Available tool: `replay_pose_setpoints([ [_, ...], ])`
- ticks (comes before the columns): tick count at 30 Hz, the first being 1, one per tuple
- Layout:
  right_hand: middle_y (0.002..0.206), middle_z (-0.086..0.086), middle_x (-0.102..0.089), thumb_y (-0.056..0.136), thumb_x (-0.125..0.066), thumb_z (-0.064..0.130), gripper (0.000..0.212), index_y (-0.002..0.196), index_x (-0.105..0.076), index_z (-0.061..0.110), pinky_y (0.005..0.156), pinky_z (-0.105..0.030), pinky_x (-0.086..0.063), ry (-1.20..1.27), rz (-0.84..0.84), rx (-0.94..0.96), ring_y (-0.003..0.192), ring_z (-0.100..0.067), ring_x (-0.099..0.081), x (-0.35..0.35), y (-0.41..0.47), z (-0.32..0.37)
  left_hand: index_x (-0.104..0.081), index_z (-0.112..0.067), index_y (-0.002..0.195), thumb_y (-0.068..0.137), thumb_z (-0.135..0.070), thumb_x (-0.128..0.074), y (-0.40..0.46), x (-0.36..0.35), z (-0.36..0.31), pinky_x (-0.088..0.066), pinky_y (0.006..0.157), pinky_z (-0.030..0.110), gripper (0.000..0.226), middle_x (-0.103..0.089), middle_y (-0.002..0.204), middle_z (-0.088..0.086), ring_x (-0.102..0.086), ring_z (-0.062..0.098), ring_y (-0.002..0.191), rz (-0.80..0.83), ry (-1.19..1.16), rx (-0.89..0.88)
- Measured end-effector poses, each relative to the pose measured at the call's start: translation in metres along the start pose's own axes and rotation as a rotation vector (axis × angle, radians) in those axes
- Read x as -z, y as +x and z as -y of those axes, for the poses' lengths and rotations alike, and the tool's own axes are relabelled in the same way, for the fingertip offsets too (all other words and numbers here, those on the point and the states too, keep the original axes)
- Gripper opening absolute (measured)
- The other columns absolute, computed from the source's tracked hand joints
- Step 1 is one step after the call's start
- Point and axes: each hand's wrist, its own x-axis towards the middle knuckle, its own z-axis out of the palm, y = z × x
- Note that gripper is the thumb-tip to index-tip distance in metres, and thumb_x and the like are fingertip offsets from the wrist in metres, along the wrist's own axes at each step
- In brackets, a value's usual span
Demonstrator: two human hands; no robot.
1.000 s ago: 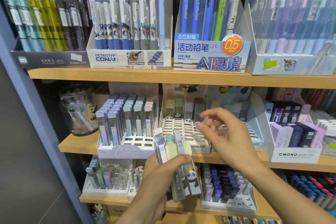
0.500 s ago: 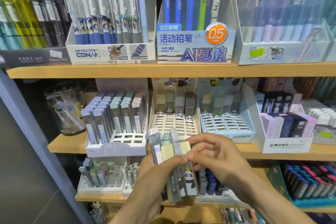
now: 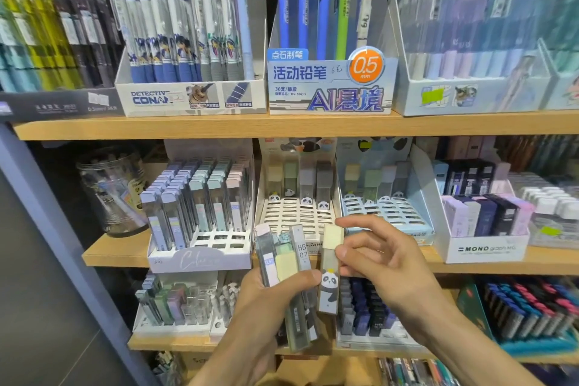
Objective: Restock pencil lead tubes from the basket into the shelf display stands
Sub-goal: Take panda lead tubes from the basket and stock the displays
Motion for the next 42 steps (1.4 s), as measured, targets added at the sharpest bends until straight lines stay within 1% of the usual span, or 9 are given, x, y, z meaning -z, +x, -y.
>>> replay_pose_setpoints([
  [4,0.093,-0.015,-0.075,0.080,-0.081,-0.001,0.039,0.111,-0.070,0.021,0.081,-0.038,-0.061,-0.066,0.020,0.022,0.086,-0.033,-0.075,0.007,0.003,0.011,-0.078,-0.012,0.105,0.079,-0.012,-0.085,-0.002,0.001,-0.002,-0.061,0.088,0.051,0.027,-0.080,0.094,0.014,-0.078,0.031,0.089,0.010,0.006,-0.017],
  [9,0.088,-0.001,-0.072,0.086,-0.078,0.002,0.033,0.109,-0.062,0.020,0.072,-0.025,-0.059,-0.370,-0.281,0.363,0.078,-0.015,-0.070,0.037,0.042,0.038,-0.077,-0.011,0.101,0.075,-0.016,-0.087,-0.003,0.000,-0.004,-0.059,0.093,0.056,0.028,-0.078,0.089,0.022,-0.078,0.033,0.085,0.033,0.002,-0.022],
  [12,0.086,0.003,-0.070,0.089,-0.076,0.009,0.023,0.105,-0.060,0.013,0.068,-0.032,-0.061,-0.584,-0.378,0.493,0.074,-0.009,-0.069,0.046,0.073,0.032,-0.078,-0.011,0.104,0.070,-0.018,-0.088,-0.002,-0.002,-0.005,-0.060,0.091,0.053,0.036,-0.078,0.089,0.022,-0.078,0.033,0.083,0.043,-0.005,-0.035],
  [14,0.089,0.011,-0.069,0.090,-0.074,0.010,0.020,0.106,-0.063,0.014,0.073,-0.036,-0.061,-0.724,-0.369,0.539,0.081,-0.011,-0.070,0.049,0.088,0.024,-0.078,-0.012,0.104,0.068,-0.020,-0.088,-0.001,-0.003,-0.006,-0.060,0.087,0.049,0.038,-0.078,0.089,0.024,-0.078,0.032,0.083,0.049,-0.012,-0.032],
  [19,0.095,-0.007,-0.075,0.090,-0.071,0.007,0.024,0.113,-0.067,0.014,0.075,-0.050,-0.061,-0.888,-0.262,0.616,0.086,-0.030,-0.071,0.045,0.107,0.012,-0.083,-0.018,0.094,0.065,-0.021,-0.089,0.002,-0.004,-0.005,-0.059,0.083,0.044,0.030,-0.078,0.090,0.025,-0.078,0.032,0.082,0.053,-0.035,-0.013],
  [25,0.091,-0.001,-0.075,0.090,-0.071,0.012,0.027,0.115,-0.068,0.023,0.078,-0.043,-0.059,-0.931,-0.154,0.577,0.086,-0.023,-0.072,0.043,0.114,0.015,-0.079,-0.017,0.105,0.071,-0.020,-0.087,0.005,-0.004,-0.005,-0.061,0.070,0.036,0.035,-0.079,0.094,0.018,-0.079,0.029,0.084,0.056,-0.028,-0.021],
  [29,0.090,0.002,-0.074,0.090,-0.070,0.015,0.031,0.115,-0.062,0.031,0.080,-0.041,-0.058,-1.001,-0.117,0.586,0.088,-0.022,-0.071,0.044,0.115,0.021,-0.079,-0.020,0.106,0.064,-0.026,-0.088,0.004,-0.004,-0.006,-0.057,0.078,0.038,0.043,-0.080,0.095,0.014,-0.079,0.027,0.086,0.064,-0.023,-0.015],
  [39,0.107,-0.008,-0.070,0.086,-0.075,0.017,0.023,0.109,-0.071,0.018,0.074,-0.040,-0.053,-1.257,-0.261,0.578,0.103,-0.034,-0.063,0.041,0.120,0.020,-0.078,-0.020,0.110,0.071,-0.021,-0.087,0.004,-0.003,-0.006,-0.057,0.067,0.032,0.040,-0.081,0.096,0.010,-0.079,0.025,0.085,0.060,-0.026,-0.028],
  [42,0.110,-0.009,-0.070,0.086,-0.075,0.017,0.024,0.110,-0.072,0.016,0.078,-0.041,-0.052,-1.376,-0.217,0.509,0.110,-0.036,-0.061,0.039,0.119,0.017,-0.079,-0.021,0.108,0.073,-0.021,-0.086,0.005,-0.002,-0.004,-0.060,0.079,0.039,0.036,-0.080,0.096,0.012,-0.079,0.026,0.085,0.066,-0.025,-0.022],
])
